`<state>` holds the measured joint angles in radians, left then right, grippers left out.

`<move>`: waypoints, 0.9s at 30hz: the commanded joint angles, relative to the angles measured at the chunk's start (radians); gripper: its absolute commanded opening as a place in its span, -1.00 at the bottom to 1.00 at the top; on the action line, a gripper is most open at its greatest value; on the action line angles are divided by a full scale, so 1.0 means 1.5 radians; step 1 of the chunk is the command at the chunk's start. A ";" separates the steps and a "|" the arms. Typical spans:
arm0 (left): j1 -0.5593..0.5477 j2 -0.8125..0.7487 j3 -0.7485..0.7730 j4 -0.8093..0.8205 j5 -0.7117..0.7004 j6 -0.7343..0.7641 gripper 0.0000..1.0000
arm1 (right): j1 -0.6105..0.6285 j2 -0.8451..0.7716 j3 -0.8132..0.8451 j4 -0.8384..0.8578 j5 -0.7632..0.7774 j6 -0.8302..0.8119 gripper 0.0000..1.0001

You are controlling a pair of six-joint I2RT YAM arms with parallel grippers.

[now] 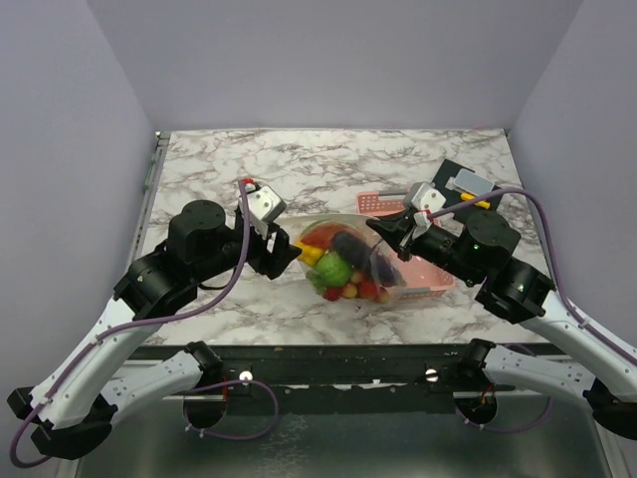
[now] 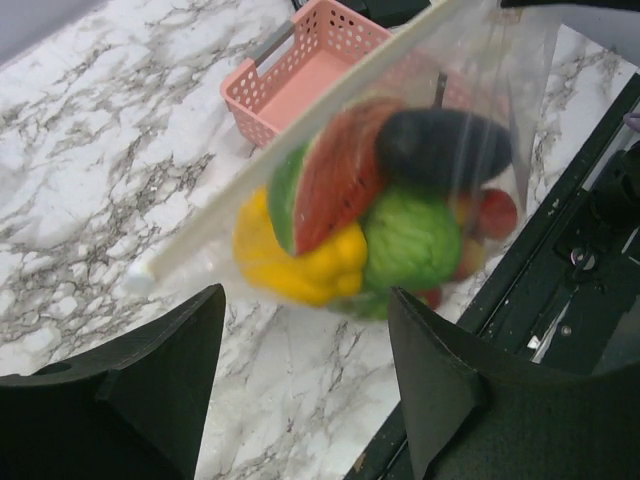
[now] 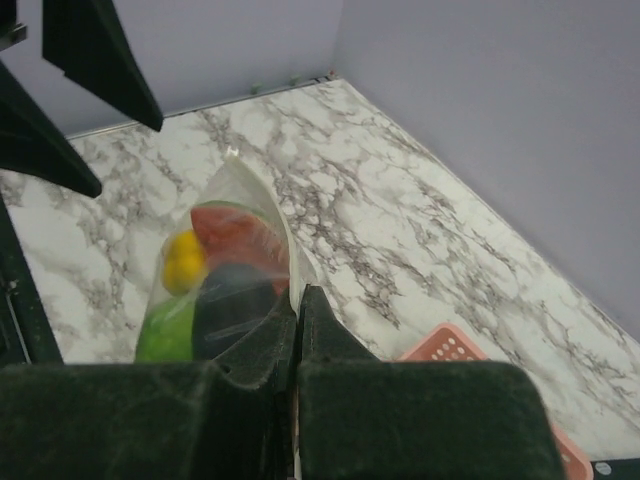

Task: Place the food in the zip-top bag and seal the zipper
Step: Place the zipper food storage bag at the center of the board.

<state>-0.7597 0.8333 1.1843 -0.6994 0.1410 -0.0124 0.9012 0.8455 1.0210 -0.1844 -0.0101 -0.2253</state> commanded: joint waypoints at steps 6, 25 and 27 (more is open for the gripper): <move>-0.002 0.029 0.079 0.053 0.115 0.016 0.39 | -0.001 0.020 0.077 -0.023 -0.175 0.037 -0.99; -0.002 0.066 0.024 0.115 0.361 0.025 0.59 | 0.000 0.067 0.098 0.027 -0.333 0.106 -0.99; -0.002 0.065 0.012 0.117 0.357 0.030 0.59 | 0.000 0.074 0.095 0.044 -0.348 0.112 -0.99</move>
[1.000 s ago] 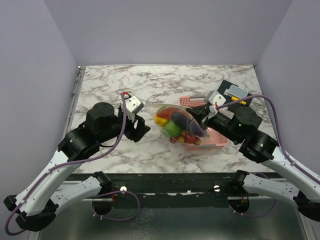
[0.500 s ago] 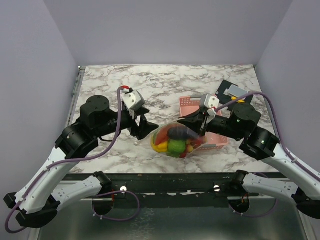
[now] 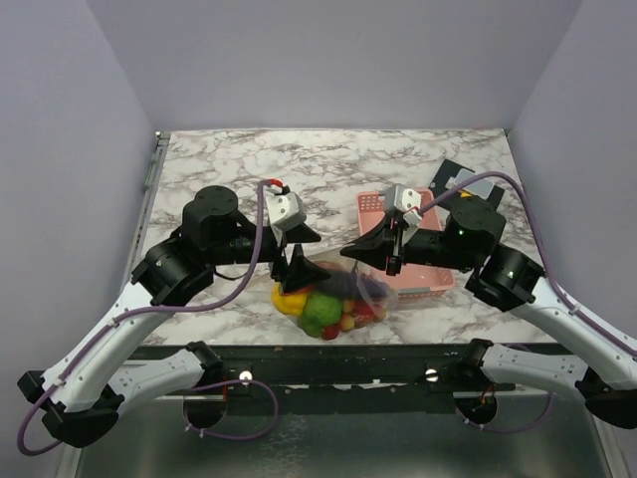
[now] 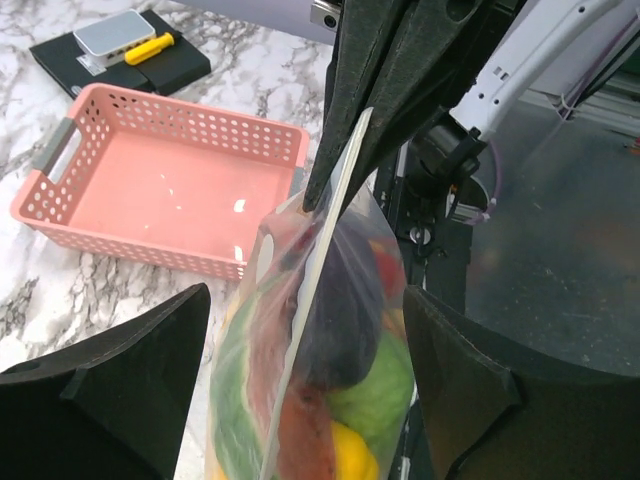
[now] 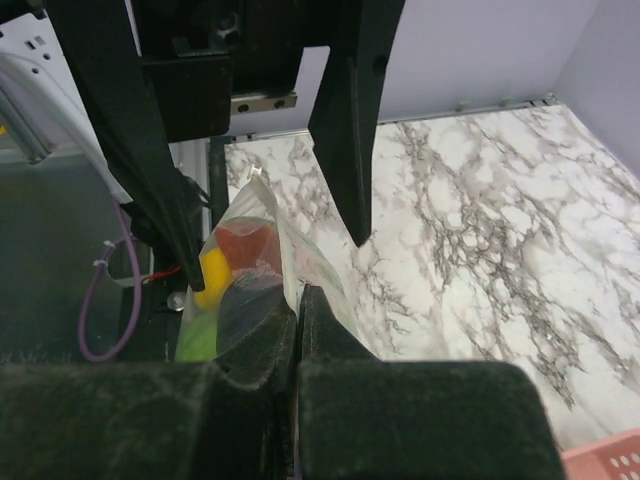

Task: Place the food in the zip-top bag and seal the zipper
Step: Place the zipper food storage bag at the center of the board.

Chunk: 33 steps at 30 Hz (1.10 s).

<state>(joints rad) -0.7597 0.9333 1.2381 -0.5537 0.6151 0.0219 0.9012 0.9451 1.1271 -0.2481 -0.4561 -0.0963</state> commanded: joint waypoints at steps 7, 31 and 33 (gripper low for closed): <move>-0.002 0.000 -0.062 0.021 0.020 0.028 0.43 | -0.001 0.032 0.033 0.110 -0.081 0.036 -0.99; -0.002 0.008 -0.080 0.030 -0.128 0.038 -1.00 | -0.001 0.039 0.008 0.083 0.075 0.022 -0.60; -0.003 0.010 -0.078 0.025 -0.164 0.044 -1.00 | -0.001 0.025 0.005 0.072 0.115 0.015 -0.34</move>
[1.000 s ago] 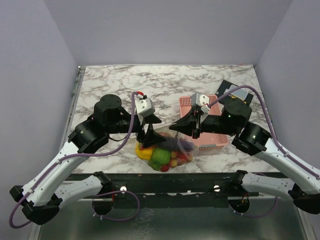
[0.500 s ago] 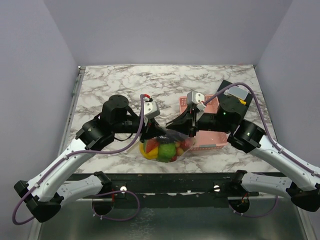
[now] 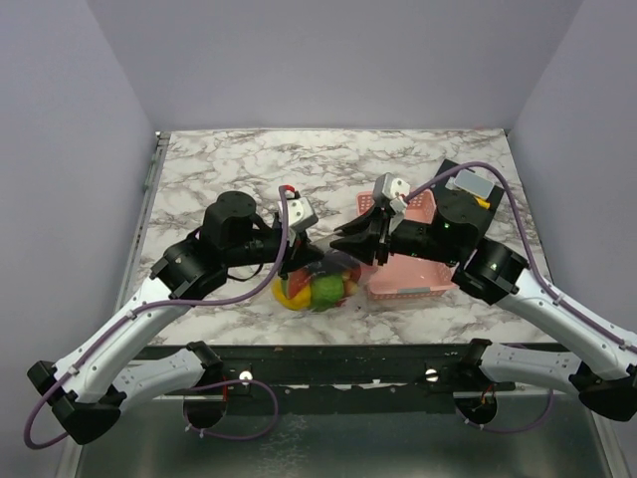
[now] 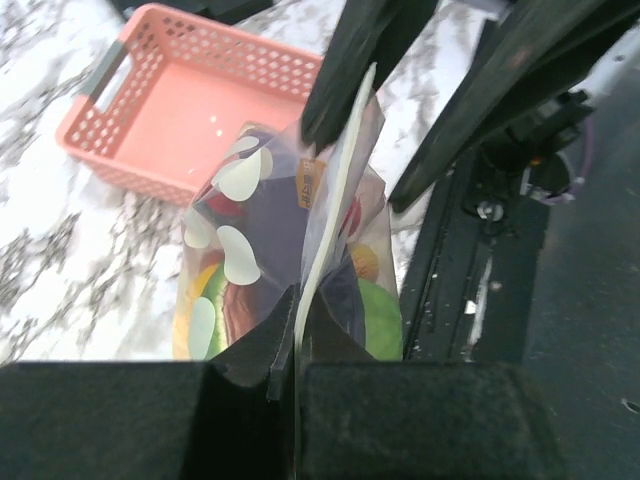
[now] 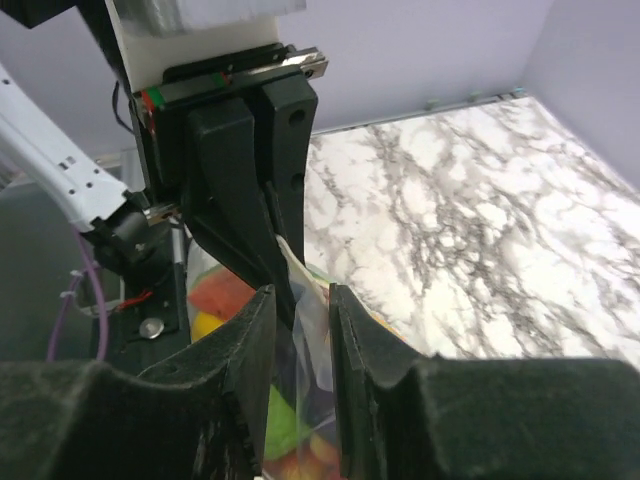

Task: Place the food in the zip-top bag and seal the zipper
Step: Place the zipper food storage bag at the center of the board.

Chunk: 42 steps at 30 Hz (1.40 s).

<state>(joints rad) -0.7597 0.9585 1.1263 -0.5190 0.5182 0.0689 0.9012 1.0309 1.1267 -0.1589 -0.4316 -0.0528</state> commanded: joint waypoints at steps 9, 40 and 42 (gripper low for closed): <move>-0.002 0.027 0.028 -0.019 -0.313 0.058 -1.00 | -0.001 -0.089 -0.022 -0.017 0.228 -0.024 -0.04; -0.003 0.355 -0.015 0.199 -0.602 -0.008 -1.00 | -0.002 -0.212 -0.102 -0.094 0.375 0.015 0.09; -0.005 0.373 -0.024 0.210 -0.587 -0.051 -1.00 | -0.002 -0.214 -0.103 -0.110 0.386 0.021 0.11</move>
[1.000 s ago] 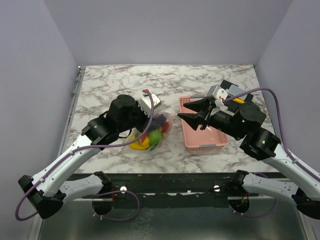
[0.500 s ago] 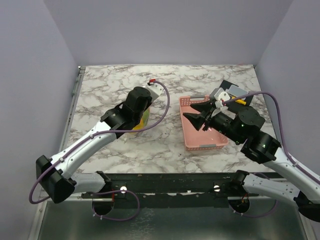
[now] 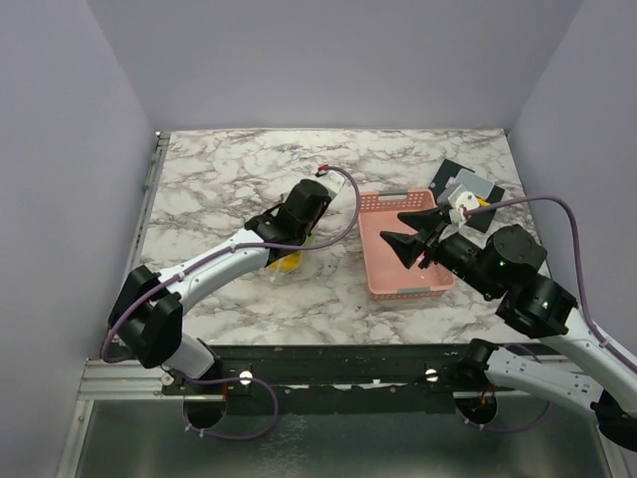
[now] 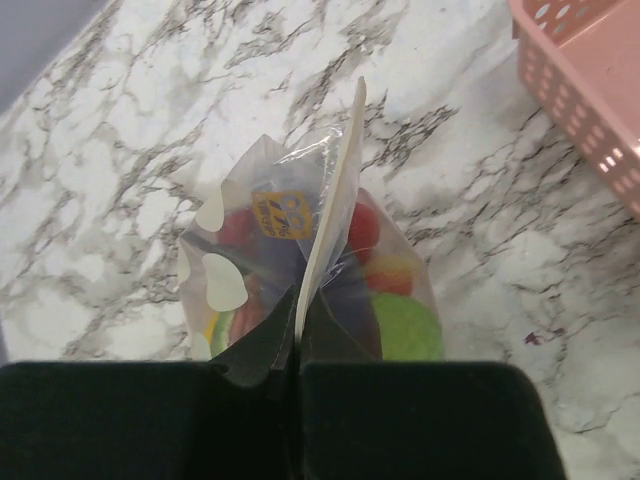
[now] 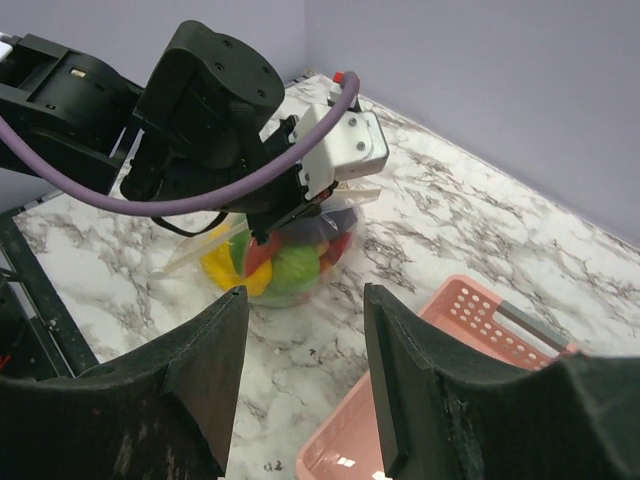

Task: Place the food in the zip-top bag and seal the zipper
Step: Place the zipper food storage bag at the center of the board.

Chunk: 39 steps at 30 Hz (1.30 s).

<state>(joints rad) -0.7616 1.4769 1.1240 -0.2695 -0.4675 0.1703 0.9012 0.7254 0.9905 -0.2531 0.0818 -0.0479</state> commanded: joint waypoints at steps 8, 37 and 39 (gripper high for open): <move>-0.031 0.079 -0.049 0.094 0.172 -0.241 -0.68 | -0.002 -0.018 -0.025 -0.080 0.054 0.059 0.24; -0.102 -0.087 -0.049 0.103 0.293 -0.349 0.98 | -0.001 -0.020 -0.097 -0.121 0.199 0.232 0.65; -0.101 -0.100 -0.044 0.083 0.285 -0.341 0.98 | -0.001 -0.018 -0.101 -0.125 0.208 0.248 0.65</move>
<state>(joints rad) -0.9112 1.3762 1.0260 -0.0700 -0.0486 -0.3481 0.9012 0.7055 0.8577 -0.4187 0.3328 0.2634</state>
